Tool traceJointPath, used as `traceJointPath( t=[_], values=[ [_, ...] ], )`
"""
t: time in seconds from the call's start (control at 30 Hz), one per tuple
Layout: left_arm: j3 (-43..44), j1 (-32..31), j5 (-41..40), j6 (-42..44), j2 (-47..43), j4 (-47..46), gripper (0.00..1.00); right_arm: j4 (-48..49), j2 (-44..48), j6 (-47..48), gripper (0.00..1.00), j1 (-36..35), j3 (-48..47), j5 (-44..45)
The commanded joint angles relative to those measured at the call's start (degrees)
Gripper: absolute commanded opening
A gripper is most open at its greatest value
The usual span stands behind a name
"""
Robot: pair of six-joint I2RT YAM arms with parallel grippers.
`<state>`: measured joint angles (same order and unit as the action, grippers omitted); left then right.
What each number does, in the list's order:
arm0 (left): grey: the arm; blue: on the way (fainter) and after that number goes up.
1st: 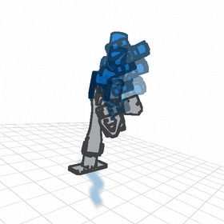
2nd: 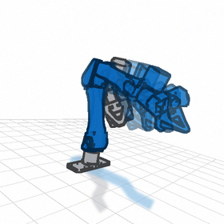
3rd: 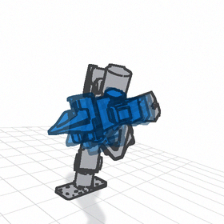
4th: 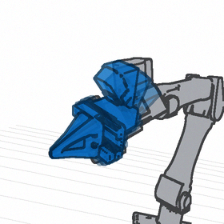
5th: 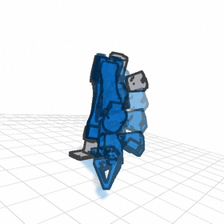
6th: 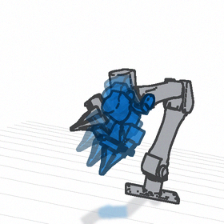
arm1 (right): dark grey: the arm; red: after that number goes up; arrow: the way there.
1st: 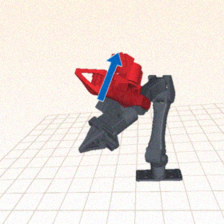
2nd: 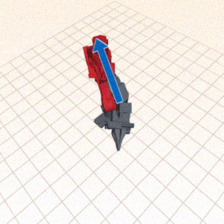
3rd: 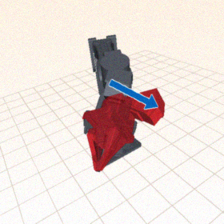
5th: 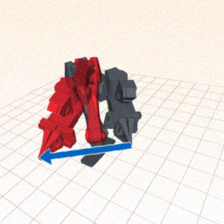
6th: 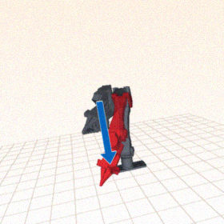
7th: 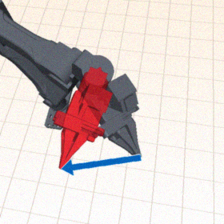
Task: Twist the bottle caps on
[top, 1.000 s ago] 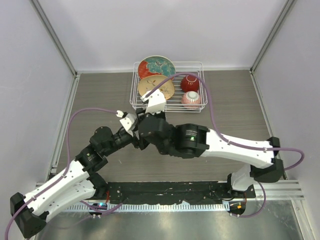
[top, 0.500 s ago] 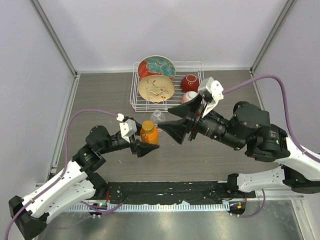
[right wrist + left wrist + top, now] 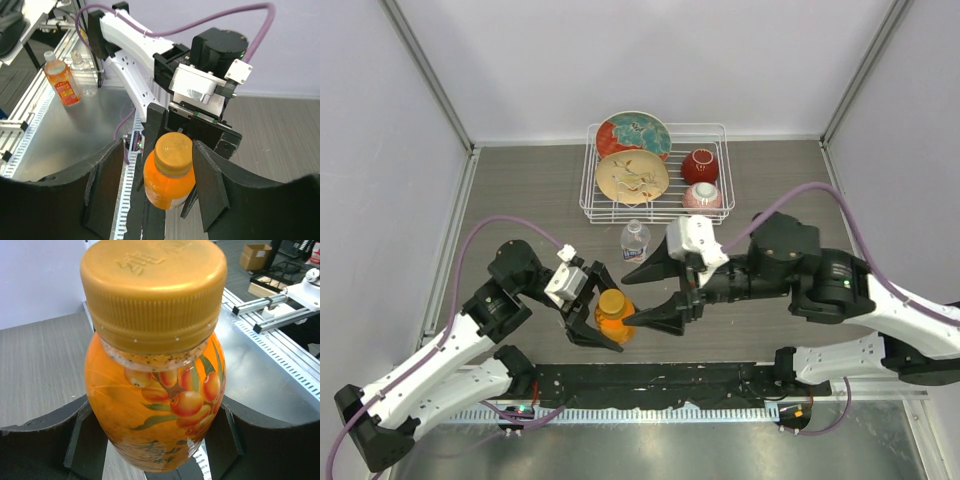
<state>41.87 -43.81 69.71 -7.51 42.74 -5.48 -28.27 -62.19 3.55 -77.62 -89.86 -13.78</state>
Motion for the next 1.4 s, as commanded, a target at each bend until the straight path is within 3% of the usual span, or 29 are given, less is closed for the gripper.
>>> traceJointPath(
  t=[0.0, 0.4, 0.6, 0.77, 0.83, 0.93, 1.07, 1.1, 1.23, 1.37],
  values=[
    [2.4, -0.2, 4.4, -1.6, 0.1, -0.7, 0.00, 0.7, -4.4, 1.8, 0.61, 0.5, -2.1, -3.7],
    [2.4, -0.2, 4.6, -1.9, 0.1, -1.5, 0.00, 1.6, -7.2, 0.8, 0.55, 1.5, -2.5, -7.1],
    [2.1, -0.3, 3.2, -2.2, -0.2, -2.5, 0.00, 1.6, -6.9, -0.6, 0.29, 2.5, -1.1, -7.4],
    [2.2, 0.0, 0.3, -2.4, -0.3, -4.6, 0.00, 0.3, -5.7, -1.2, 0.18, 3.4, 0.7, -2.4],
    [2.3, 0.0, -3.3, -2.3, -0.2, -5.1, 0.00, 0.2, -5.4, -1.9, 0.08, 3.6, 1.0, 2.0],
    [1.6, 0.4, -10.8, -0.8, -0.3, -5.2, 0.00, -0.2, -6.0, -3.4, 0.01, 3.6, 1.2, 10.2],
    [0.1, 0.4, -29.0, -1.0, -0.6, -5.5, 0.00, -0.4, -6.5, -4.6, 0.01, 3.6, 2.2, 25.2],
    [-0.3, 0.4, -36.8, -1.1, -0.9, -5.7, 0.00, 0.1, -6.7, -5.1, 0.01, 3.6, 2.4, 27.2],
    [-1.1, 0.4, -51.0, 0.7, -1.1, -6.8, 0.00, 1.6, -6.6, -5.6, 0.01, 3.6, 4.2, 38.2],
    [-2.0, 0.4, -58.2, 1.1, -1.7, -8.4, 0.00, 3.6, -6.4, -5.8, 0.01, 3.6, 5.5, 46.7]
  ],
)
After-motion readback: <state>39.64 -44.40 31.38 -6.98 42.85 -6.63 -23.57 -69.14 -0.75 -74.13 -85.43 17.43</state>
